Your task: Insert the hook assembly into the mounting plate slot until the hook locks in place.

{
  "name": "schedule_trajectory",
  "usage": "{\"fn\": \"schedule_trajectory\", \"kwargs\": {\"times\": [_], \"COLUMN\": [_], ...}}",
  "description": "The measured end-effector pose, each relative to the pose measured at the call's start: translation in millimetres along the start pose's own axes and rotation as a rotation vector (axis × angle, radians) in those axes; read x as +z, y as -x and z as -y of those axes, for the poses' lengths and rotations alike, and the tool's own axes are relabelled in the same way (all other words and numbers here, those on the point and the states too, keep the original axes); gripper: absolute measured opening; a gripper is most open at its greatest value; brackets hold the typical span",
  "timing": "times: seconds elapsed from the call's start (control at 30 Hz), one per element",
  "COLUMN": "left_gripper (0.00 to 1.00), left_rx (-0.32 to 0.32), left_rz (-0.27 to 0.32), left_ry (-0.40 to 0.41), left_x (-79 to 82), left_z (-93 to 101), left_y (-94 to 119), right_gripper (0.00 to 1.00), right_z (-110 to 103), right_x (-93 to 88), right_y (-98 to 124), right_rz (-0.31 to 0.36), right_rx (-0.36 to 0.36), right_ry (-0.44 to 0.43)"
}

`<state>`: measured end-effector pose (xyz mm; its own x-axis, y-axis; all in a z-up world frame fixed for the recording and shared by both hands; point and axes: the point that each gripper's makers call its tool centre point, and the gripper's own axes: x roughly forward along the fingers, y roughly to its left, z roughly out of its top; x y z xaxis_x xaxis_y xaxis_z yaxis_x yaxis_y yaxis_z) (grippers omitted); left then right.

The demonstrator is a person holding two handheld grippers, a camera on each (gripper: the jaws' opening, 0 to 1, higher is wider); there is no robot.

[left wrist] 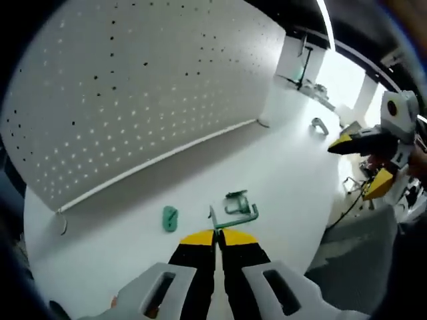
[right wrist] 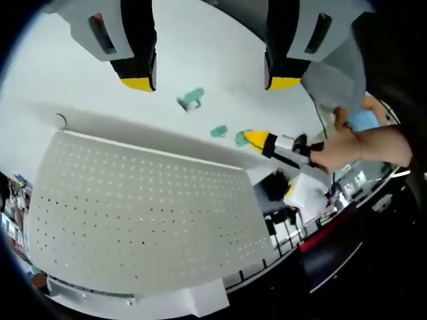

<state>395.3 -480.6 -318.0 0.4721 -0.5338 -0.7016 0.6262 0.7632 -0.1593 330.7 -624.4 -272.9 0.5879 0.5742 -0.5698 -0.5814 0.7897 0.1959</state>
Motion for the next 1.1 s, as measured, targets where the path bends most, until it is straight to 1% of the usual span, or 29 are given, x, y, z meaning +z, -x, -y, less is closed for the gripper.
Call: {"fn": "schedule_trajectory", "kwargs": {"times": [0.1, 0.2, 0.27, 0.4, 0.5, 0.67, 0.73, 0.83, 0.97, 1.1], "left_gripper": [0.02, 0.02, 0.02, 0.02, 0.02, 0.02, 0.02, 0.02, 0.02, 0.02], "left_rx": [0.003, -0.012, -0.015, -0.01, -0.009, -0.023, -0.03, -0.061, -0.061, -0.072], "left_rz": [0.015, 0.034, 0.043, 0.066, 0.08, 0.112, 0.123, 0.146, 0.144, 0.163], "left_ry": [-0.017, 0.019, 0.024, 0.008, 0.009, -0.001, 0.002, 0.016, 0.012, 0.027], "left_x": [4.3, 6.1, 7.3, 11.9, 12.2, 14.5, 14.8, 14.4, 10.8, 13.0], "left_z": [3.9, 8.1, 10.5, 16.4, 21.1, 33.2, 38.9, 46.2, 52.8, 58.9], "left_y": [8.9, 16.9, 22.0, 32.4, 37.7, 48.6, 52.5, 52.9, 52.4, 54.7], "right_gripper": [0.66, 0.65, 0.65, 0.65, 0.65, 0.64, 0.62, 0.58, 0.56, 0.48], "right_z": [-1.7, -3.2, -5.1, -13.3, -21.9, -35.6, -40.4, -47.4, -59.3, -68.8], "right_x": [2.0, 4.0, 6.0, 11.1, 14.8, 21.4, 22.2, 23.4, 28.8, 34.6], "right_y": [-0.6, -1.9, -2.9, -6.7, -10.1, -12.9, -14.3, -16.0, -17.8, -18.5], "right_rz": [0.004, 0.006, 0.01, 0.017, 0.023, 0.037, 0.036, 0.04, 0.05, 0.056], "right_rx": [0.003, 0.007, 0.011, 0.029, 0.052, 0.087, 0.102, 0.123, 0.156, 0.187], "right_ry": [0.007, 0.009, 0.012, 0.024, 0.032, 0.029, 0.013, 0.004, -0.016, -0.022]}}
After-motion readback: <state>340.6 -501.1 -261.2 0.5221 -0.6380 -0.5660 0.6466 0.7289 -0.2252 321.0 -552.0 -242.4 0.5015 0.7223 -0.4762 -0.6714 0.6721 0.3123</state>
